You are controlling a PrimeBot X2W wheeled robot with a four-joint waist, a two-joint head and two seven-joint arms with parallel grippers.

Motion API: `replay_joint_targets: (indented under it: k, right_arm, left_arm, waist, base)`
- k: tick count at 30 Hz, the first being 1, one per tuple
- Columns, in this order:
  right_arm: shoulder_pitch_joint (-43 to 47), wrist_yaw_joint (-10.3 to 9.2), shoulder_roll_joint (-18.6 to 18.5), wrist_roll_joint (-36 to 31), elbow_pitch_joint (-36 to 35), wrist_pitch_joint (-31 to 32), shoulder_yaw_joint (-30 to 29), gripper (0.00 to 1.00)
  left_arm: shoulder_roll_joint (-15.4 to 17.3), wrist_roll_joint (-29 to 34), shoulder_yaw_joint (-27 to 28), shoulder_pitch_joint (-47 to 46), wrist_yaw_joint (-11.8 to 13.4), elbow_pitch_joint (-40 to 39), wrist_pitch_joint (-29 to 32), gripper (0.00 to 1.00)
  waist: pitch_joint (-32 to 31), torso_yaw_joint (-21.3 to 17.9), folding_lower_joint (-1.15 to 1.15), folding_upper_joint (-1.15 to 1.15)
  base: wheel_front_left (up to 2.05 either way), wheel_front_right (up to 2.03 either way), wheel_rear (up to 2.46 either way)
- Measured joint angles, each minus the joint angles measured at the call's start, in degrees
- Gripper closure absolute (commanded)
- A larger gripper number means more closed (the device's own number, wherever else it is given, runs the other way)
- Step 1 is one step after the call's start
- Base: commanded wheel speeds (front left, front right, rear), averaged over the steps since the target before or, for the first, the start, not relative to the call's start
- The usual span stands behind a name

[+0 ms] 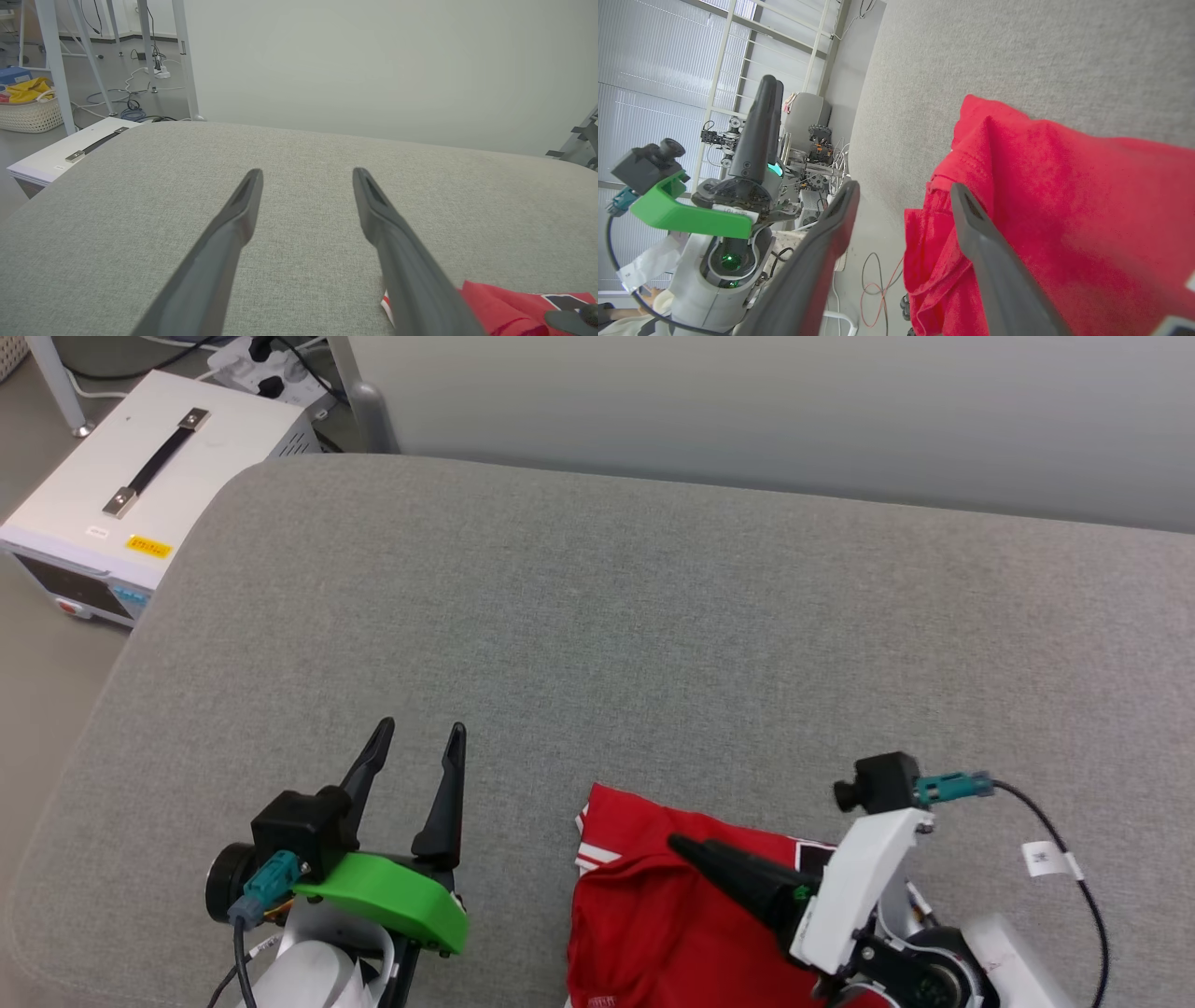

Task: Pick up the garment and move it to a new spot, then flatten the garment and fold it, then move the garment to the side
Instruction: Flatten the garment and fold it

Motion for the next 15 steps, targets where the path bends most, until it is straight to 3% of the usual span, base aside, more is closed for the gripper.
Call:
replay_joint_targets:
  k: [8, 15]
  right_arm:
    - [2.89, 0.00, -3.80, -18.60, -3.01, -12.13, -8.86, 0.00]
    - [7.38, 0.00, -1.90, -37.12, -7.95, -21.36, -23.19, 0.00]
  left_arm:
    - [0.04, 0.01, 0.02, 1.27, 0.18, 0.07, -0.04, 0.00]
    - [0.11, 0.43, 1.15, 2.99, 1.58, -0.10, -0.05, 0.00]
  waist:
    - [-2.42, -2.21, 0.00, 0.00]
    - [-3.93, -4.65, 0.00, 0.00]
  base:
    - [0.00, 0.00, 0.00]
    - [0.00, 0.00, 0.00]
